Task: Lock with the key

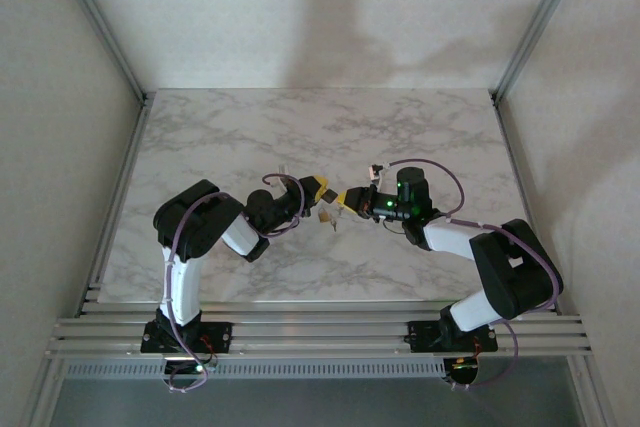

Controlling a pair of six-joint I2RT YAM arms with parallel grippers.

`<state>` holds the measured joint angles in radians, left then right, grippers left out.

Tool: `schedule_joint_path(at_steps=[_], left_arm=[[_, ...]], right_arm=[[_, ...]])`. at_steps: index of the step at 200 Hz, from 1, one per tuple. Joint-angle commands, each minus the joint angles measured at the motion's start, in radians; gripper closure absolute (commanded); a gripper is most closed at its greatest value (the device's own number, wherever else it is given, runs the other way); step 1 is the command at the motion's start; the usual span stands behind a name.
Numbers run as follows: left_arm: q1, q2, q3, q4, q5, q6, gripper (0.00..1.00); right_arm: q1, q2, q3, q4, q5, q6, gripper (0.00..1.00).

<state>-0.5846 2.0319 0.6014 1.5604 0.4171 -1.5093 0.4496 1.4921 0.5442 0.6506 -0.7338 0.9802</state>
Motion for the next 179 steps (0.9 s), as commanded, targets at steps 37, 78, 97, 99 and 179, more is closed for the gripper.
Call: schedule_joint_path(at_steps=[37, 78, 97, 99, 179], left_arm=[[0.035, 0.010, -0.008, 0.297, -0.081, -0.013, 1.00], [0.039, 0.013, -0.004, 0.297, -0.081, -0.016, 1.00], [0.042, 0.012, -0.006, 0.296, -0.082, -0.017, 1.00], [0.043, 0.013, -0.006, 0.296, -0.082, -0.017, 1.00], [0.046, 0.011, -0.006, 0.294, -0.080, -0.018, 1.00]], right_arm=[[0.013, -0.036, 0.023, -0.012, -0.032, -0.021, 1.00], [0.012, -0.038, 0.023, -0.016, -0.034, -0.024, 1.00], [0.013, -0.041, 0.023, -0.019, -0.034, -0.025, 1.00], [0.014, -0.041, 0.023, -0.019, -0.034, -0.026, 1.00], [0.013, -0.055, 0.025, -0.032, -0.033, -0.032, 1.00]])
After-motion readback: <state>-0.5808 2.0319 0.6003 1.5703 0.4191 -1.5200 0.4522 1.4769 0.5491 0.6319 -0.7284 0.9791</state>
